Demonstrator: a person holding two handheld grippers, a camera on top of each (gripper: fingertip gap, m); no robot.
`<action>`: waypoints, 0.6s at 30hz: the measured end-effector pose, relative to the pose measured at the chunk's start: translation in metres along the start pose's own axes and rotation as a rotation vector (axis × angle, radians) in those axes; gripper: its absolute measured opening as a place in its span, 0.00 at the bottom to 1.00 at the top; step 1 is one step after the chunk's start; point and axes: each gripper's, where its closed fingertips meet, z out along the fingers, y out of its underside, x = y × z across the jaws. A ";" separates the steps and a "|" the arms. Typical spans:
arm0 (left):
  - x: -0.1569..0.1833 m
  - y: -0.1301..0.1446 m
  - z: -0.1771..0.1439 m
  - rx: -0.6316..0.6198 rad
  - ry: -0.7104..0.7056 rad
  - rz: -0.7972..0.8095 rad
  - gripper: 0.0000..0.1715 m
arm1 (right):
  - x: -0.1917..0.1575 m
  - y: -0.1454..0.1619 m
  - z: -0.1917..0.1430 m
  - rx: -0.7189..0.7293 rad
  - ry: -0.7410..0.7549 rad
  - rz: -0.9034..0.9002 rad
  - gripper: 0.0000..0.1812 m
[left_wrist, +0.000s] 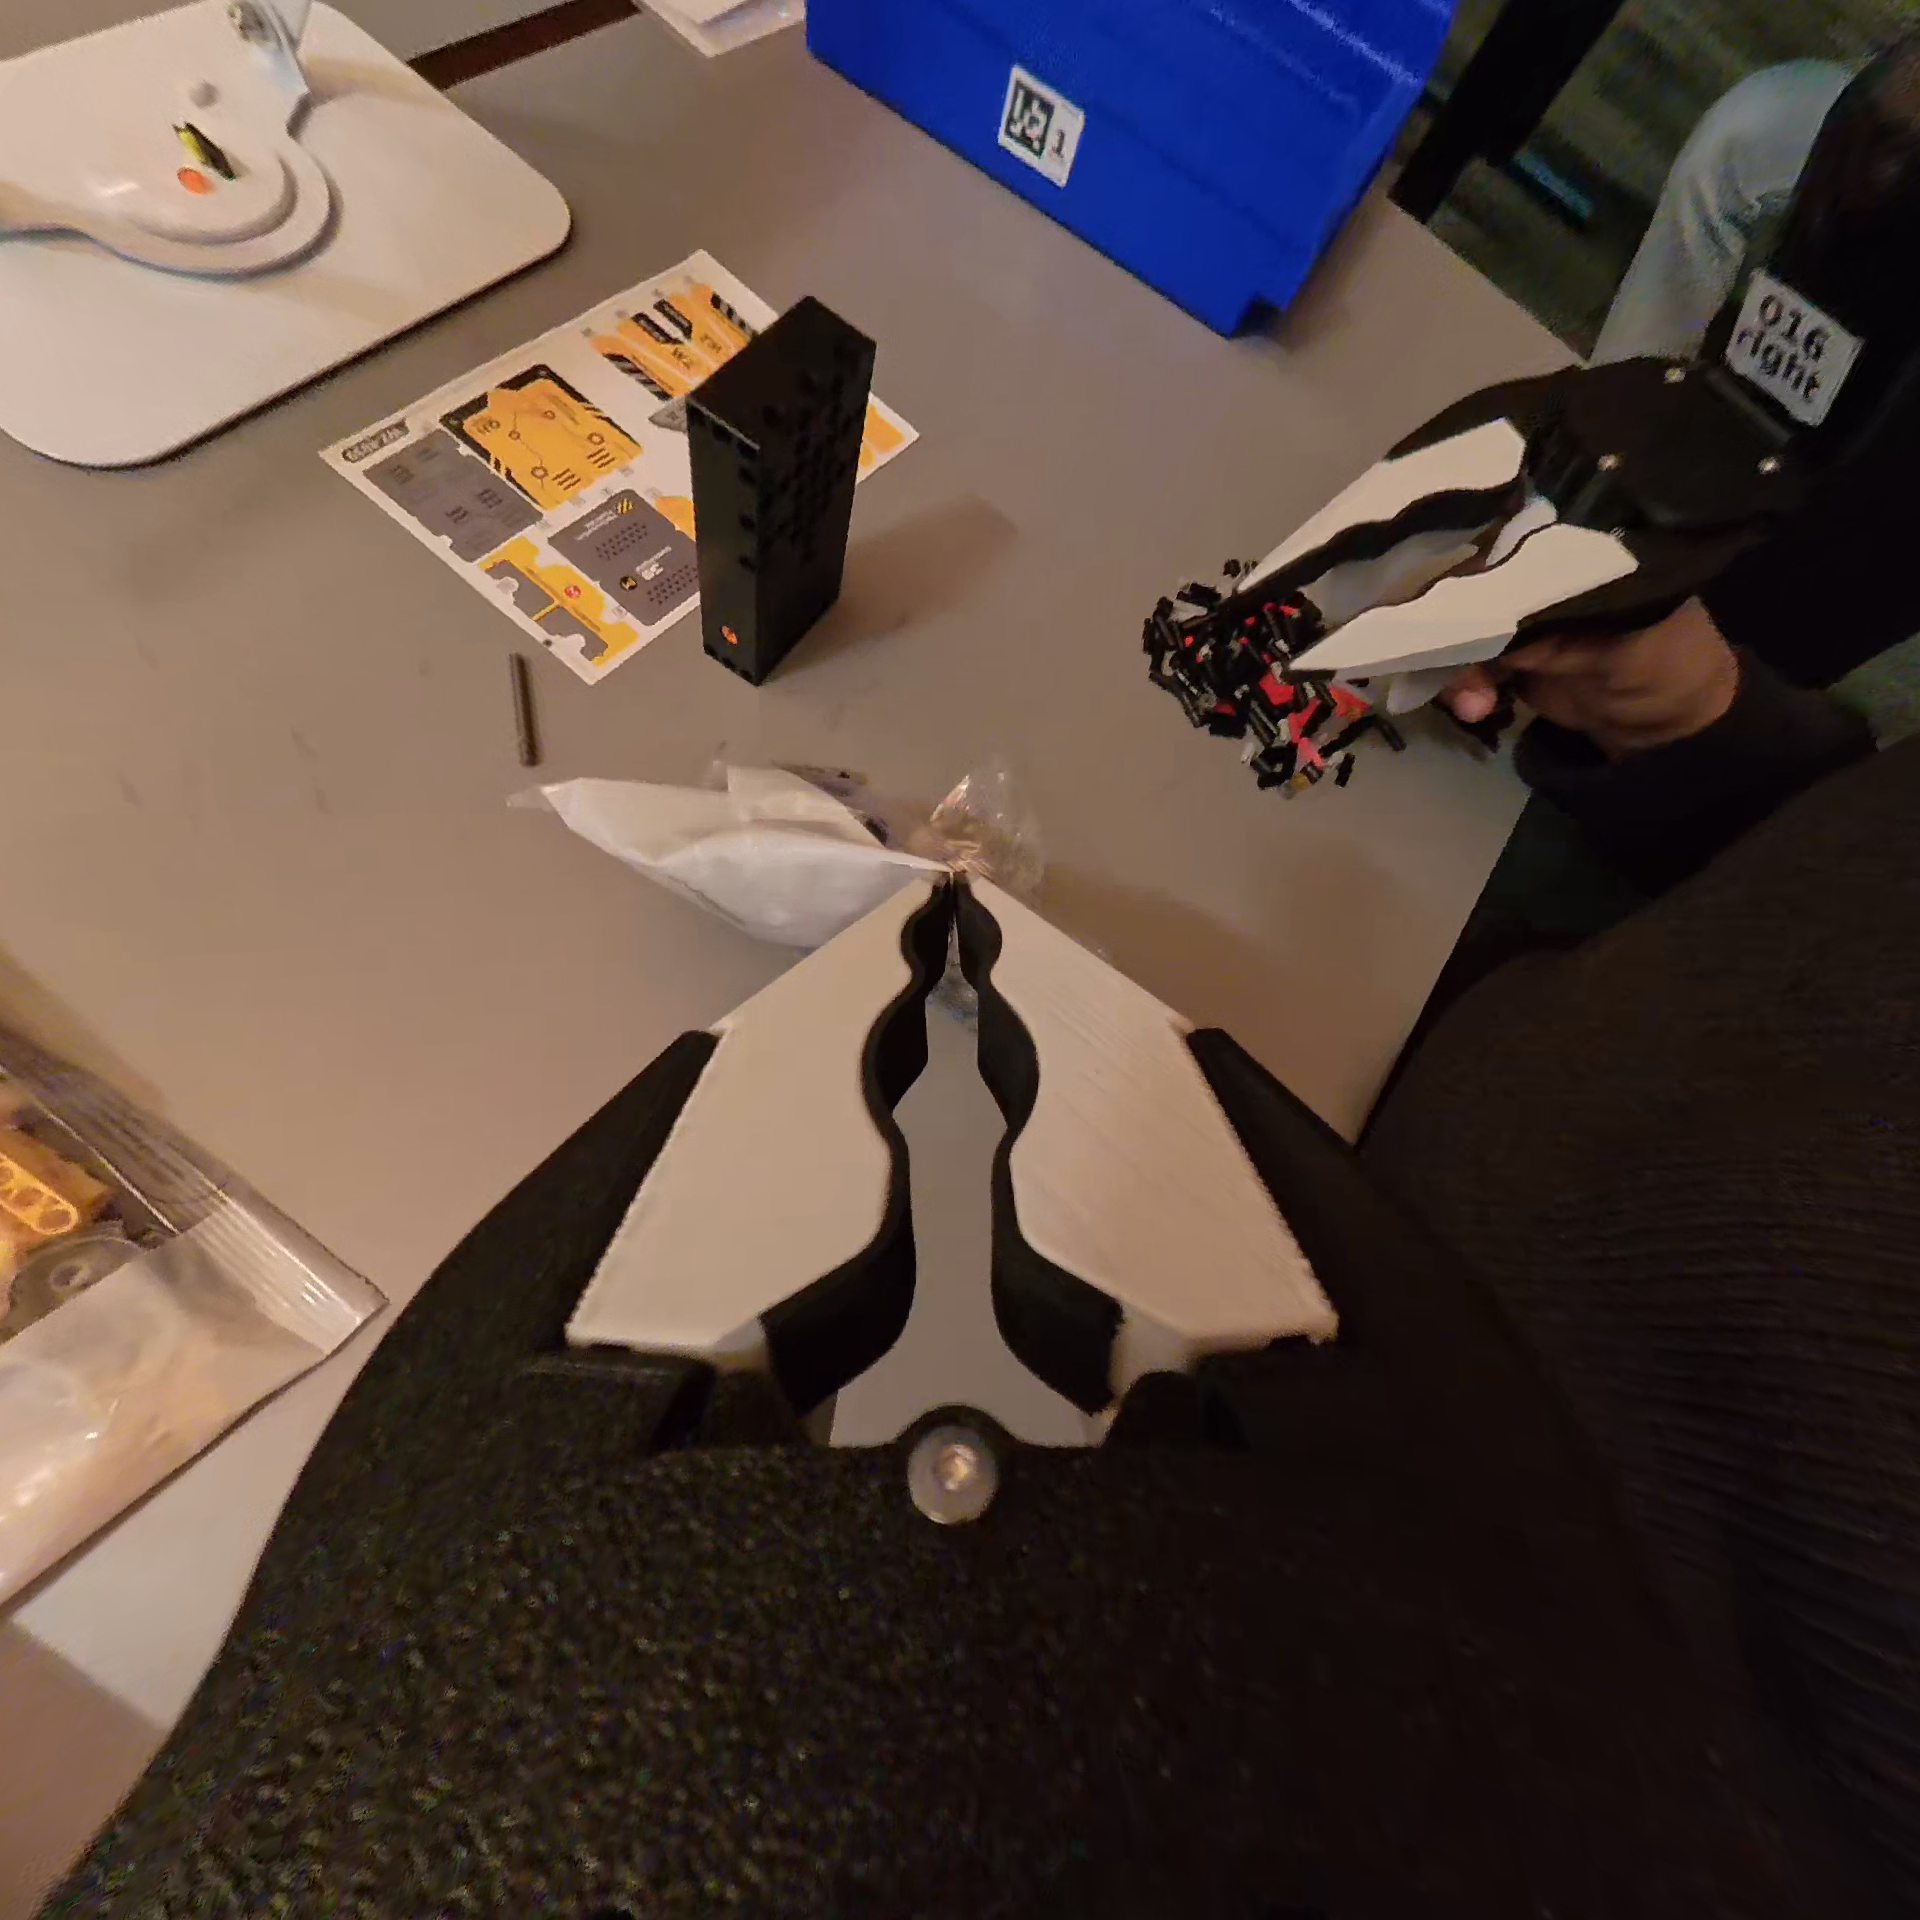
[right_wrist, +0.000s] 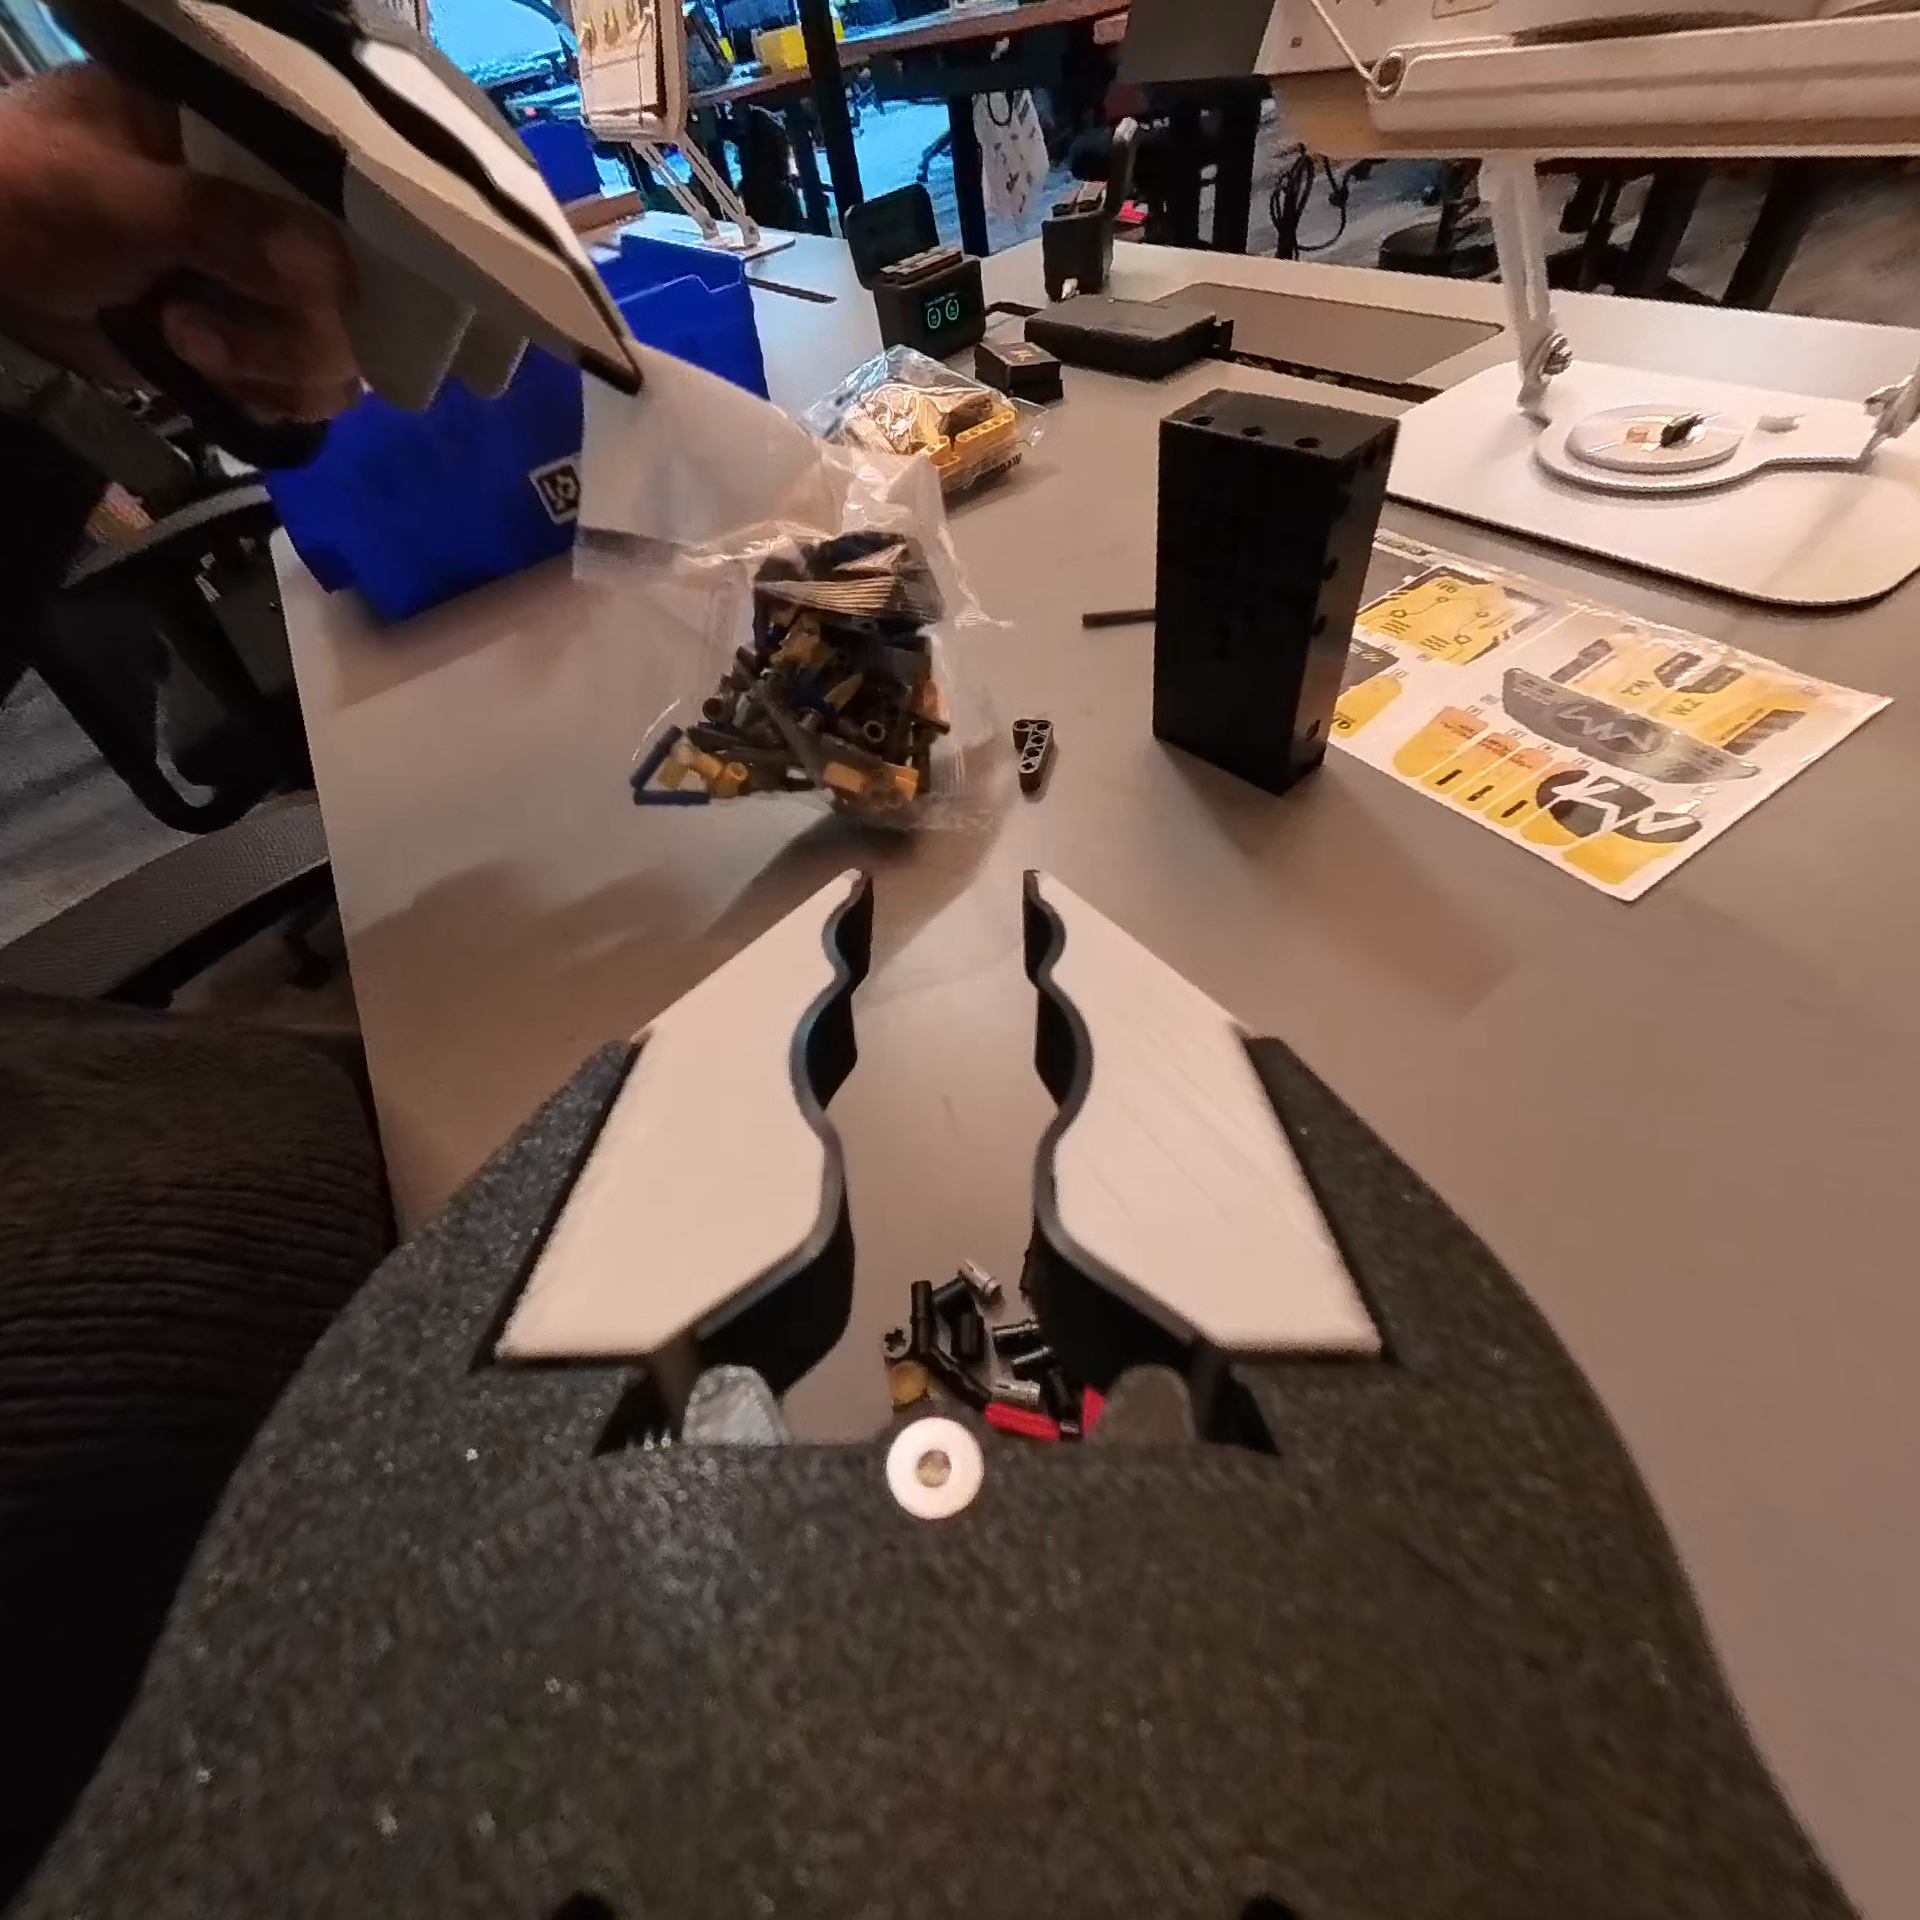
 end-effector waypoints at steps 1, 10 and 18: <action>0.000 -0.003 -0.001 0.005 0.001 -0.001 0.00 | 0.000 0.000 0.000 0.002 -0.001 0.000 0.15; 0.000 -0.018 0.006 0.036 0.075 -0.030 0.00 | 0.007 0.003 -0.010 0.013 0.026 0.008 0.16; 0.000 -0.025 0.000 0.073 0.093 -0.049 0.00 | 0.013 0.006 -0.015 0.019 0.030 0.026 0.16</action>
